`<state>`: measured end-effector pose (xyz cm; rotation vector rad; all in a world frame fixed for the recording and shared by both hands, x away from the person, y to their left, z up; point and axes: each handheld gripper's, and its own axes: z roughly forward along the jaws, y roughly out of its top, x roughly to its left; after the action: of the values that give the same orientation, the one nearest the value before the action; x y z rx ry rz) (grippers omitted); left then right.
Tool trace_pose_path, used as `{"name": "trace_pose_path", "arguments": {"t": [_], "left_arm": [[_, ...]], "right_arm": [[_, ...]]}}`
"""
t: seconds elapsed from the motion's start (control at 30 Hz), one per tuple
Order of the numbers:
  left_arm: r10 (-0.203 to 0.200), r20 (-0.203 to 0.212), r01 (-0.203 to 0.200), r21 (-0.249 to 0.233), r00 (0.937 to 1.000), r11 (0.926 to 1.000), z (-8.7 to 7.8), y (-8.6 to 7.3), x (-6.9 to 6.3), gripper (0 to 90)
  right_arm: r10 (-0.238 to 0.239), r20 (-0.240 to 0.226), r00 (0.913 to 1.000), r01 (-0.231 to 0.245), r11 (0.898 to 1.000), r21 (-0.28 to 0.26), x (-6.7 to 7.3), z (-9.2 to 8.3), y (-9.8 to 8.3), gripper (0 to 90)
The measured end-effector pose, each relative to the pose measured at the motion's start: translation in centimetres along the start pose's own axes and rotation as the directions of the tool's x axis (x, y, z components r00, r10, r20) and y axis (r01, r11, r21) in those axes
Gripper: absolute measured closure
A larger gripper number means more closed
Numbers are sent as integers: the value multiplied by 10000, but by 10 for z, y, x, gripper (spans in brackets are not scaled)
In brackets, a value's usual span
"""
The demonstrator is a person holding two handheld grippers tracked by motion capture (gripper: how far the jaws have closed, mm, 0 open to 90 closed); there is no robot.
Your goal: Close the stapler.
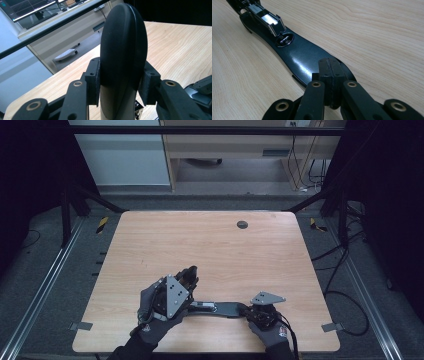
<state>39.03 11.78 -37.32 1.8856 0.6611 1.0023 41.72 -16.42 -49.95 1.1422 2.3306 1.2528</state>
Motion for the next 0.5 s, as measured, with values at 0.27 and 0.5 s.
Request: {"name": "trace_pose_path", "arguments": {"t": [0.27, 0.5], "left_arm": [[317, -65, -317, 48, 9995, 9995, 3, 2, -7, 583], [552, -115, -551, 82, 9984, 9984, 6, 3, -12, 583]], "right_arm": [[-59, -40, 10000, 59, 10000, -49, 0, 1, 0, 900], [-48, -49, 10000, 48, 10000, -52, 0, 1, 0, 900]]}}
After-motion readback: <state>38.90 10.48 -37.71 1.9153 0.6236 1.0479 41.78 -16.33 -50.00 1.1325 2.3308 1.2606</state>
